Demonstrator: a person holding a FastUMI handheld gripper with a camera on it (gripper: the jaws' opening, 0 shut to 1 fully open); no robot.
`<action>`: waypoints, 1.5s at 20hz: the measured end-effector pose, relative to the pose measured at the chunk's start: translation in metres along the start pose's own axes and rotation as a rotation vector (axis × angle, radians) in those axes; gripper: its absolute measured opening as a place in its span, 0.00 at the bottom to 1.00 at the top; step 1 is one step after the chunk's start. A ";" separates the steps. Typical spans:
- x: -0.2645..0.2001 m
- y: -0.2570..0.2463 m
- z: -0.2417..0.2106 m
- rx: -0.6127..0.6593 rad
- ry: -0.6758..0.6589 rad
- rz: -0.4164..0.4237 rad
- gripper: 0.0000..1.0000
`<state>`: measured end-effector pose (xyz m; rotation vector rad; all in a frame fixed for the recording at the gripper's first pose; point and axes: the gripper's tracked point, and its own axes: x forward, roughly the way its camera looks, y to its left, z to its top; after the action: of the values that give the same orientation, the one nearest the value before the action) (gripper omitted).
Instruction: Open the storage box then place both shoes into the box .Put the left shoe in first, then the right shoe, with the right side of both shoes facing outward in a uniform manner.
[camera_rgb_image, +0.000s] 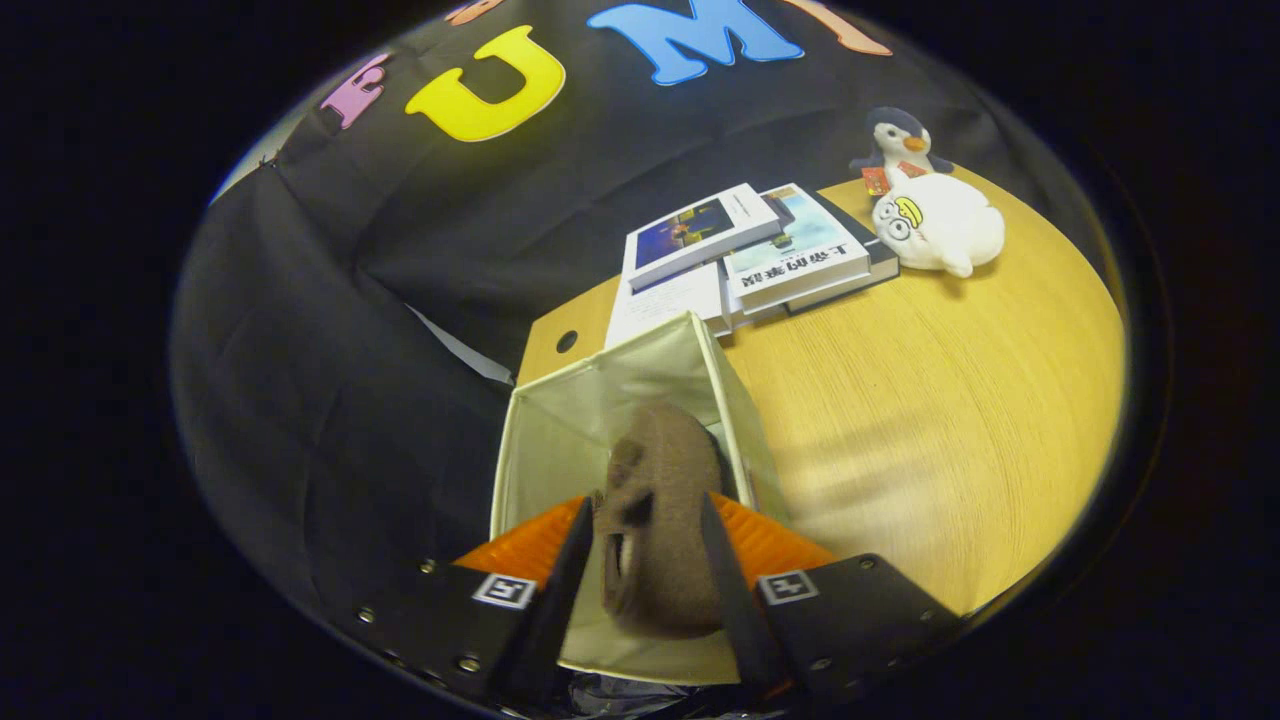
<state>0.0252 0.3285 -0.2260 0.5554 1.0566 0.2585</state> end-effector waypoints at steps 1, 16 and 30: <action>-0.007 -0.004 0.008 -0.035 -0.016 -0.020 0.82; -0.205 -0.065 0.126 -0.311 -0.438 -0.095 0.97; -0.359 -0.173 0.177 -0.413 -0.824 -0.268 0.97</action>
<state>-0.0019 -0.0345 0.0146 0.1056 0.2508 -0.0053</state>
